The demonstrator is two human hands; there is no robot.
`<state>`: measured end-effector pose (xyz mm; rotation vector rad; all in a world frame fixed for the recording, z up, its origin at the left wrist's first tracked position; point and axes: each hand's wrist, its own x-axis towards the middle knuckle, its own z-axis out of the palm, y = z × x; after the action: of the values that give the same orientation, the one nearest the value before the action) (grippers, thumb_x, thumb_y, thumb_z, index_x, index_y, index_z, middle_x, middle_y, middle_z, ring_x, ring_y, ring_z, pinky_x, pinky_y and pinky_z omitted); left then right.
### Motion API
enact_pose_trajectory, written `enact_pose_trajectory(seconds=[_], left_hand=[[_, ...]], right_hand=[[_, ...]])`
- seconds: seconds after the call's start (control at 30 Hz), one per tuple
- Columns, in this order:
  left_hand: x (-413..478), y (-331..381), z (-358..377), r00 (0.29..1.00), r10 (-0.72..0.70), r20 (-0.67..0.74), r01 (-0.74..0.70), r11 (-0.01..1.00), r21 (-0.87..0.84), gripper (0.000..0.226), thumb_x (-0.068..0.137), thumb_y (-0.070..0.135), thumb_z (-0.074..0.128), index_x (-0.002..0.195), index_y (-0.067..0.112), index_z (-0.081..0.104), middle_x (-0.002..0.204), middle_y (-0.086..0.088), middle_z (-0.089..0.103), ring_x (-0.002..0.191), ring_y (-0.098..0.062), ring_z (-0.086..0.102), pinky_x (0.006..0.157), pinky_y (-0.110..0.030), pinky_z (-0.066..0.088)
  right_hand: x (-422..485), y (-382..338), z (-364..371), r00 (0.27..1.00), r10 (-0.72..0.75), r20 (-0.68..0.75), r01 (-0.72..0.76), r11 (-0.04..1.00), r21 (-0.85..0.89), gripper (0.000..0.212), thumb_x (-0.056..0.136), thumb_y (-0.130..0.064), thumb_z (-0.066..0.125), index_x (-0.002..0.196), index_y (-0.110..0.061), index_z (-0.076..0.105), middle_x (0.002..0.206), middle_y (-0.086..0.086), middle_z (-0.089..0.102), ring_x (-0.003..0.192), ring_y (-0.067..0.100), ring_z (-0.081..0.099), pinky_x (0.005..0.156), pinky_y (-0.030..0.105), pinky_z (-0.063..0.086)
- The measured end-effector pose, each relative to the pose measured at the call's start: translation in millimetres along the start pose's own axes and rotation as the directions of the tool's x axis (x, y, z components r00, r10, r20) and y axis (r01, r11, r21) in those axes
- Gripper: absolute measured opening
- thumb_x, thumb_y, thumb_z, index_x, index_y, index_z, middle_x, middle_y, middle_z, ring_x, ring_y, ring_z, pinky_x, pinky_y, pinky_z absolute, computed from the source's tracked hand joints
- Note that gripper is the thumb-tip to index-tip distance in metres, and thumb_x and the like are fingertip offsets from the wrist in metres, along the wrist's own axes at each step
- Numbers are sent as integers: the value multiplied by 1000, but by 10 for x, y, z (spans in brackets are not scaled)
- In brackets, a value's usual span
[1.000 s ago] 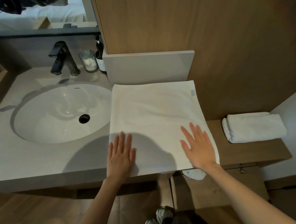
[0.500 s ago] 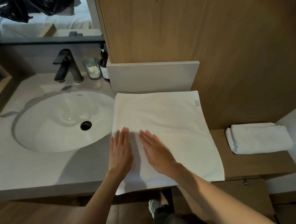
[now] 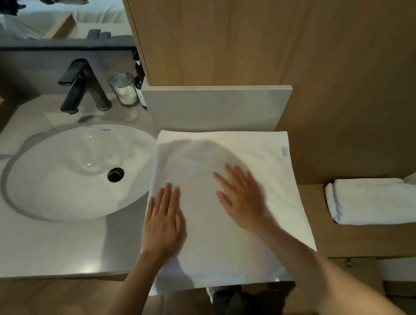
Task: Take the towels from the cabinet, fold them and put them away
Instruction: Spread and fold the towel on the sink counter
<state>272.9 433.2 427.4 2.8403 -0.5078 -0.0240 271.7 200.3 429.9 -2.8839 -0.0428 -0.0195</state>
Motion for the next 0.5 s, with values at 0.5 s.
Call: enact_pose_trajectory(seconds=[0.5], left_hand=[[321, 183, -125, 999, 20, -38, -25, 992, -121, 58, 97, 31, 7, 152, 10, 12, 158, 1, 6, 147, -17, 2, 118, -27, -4]], right_hand=[[141, -29, -134, 982, 50, -184, -31, 994, 106, 52, 94, -22, 32, 143, -8, 45, 152, 10, 39, 142, 30, 32, 116, 51, 22]])
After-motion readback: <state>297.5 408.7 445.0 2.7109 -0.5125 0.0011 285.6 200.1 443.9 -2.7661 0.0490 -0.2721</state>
